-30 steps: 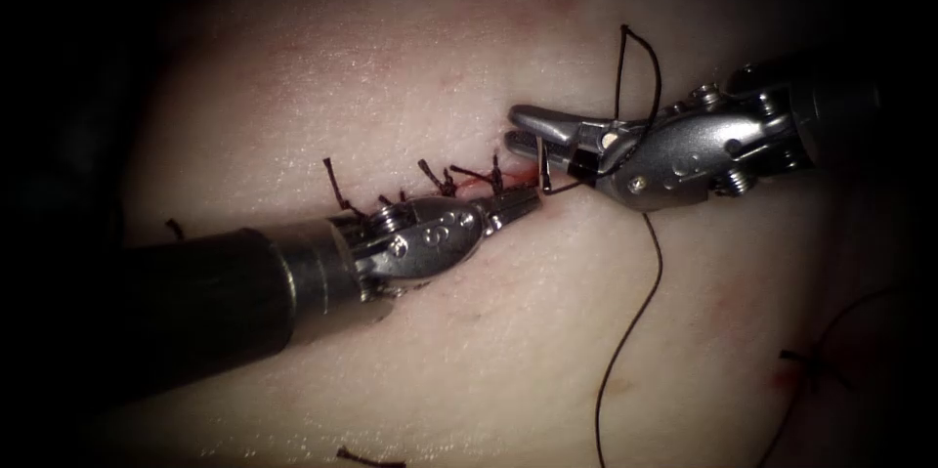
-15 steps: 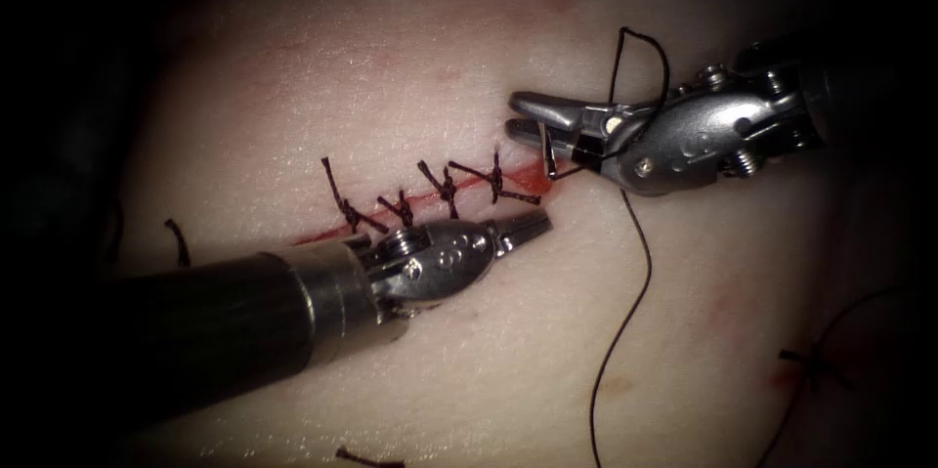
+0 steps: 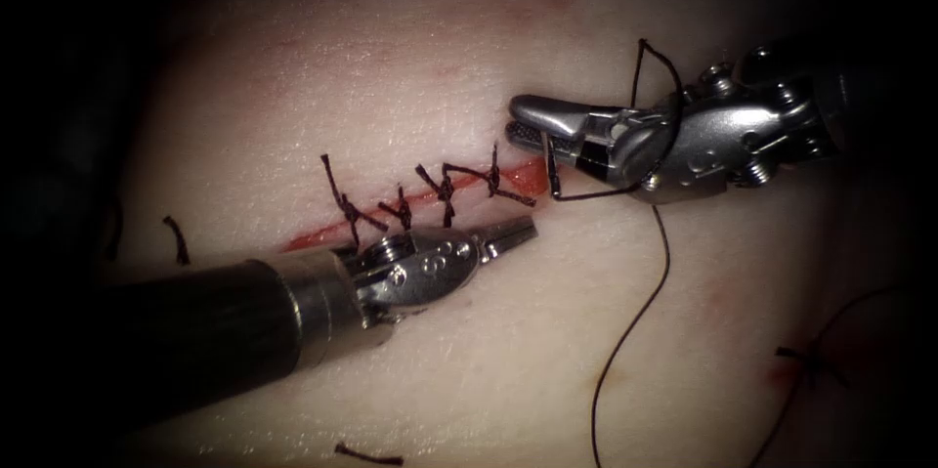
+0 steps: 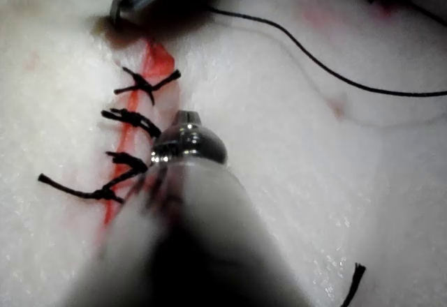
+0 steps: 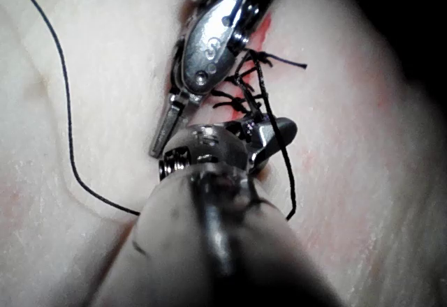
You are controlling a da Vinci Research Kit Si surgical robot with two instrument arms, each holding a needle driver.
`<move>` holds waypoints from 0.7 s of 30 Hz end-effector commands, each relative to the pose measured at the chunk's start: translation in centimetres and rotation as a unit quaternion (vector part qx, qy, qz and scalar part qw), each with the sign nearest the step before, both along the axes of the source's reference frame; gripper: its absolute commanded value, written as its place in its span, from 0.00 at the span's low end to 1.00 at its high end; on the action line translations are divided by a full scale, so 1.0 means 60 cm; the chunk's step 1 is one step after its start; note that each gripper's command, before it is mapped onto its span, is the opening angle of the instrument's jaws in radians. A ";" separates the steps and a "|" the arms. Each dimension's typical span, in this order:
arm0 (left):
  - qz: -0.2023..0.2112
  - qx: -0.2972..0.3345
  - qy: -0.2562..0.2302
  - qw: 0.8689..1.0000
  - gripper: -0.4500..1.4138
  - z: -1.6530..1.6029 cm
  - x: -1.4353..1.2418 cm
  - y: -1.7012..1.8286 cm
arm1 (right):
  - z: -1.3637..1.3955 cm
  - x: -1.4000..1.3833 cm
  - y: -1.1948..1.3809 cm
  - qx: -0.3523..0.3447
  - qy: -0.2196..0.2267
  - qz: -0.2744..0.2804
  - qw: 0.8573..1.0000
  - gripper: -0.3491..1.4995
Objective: Wound Closure
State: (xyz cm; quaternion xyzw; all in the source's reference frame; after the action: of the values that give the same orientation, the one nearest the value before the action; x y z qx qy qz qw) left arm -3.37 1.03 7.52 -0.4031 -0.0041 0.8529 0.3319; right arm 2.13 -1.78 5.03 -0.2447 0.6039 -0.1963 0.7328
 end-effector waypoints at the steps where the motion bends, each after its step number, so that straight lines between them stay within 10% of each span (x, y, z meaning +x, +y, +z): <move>1: 0.000 0.000 0.000 1.000 0.20 0.0009 -0.0009 0.0001 | 0.0007 0.0013 -0.0007 0.001 0.001 0.000 1.000 0.00; 21: 0.001 -0.004 0.000 1.000 0.18 0.0022 0.0002 -0.0013 | -0.0003 0.0008 0.0036 0.131 0.014 0.070 0.989 0.00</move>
State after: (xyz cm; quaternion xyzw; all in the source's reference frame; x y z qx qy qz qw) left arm -3.32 0.92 7.58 -0.4116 -0.0092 0.8512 0.3256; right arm 2.10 -1.49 4.98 -0.1855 0.6109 -0.0481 0.7681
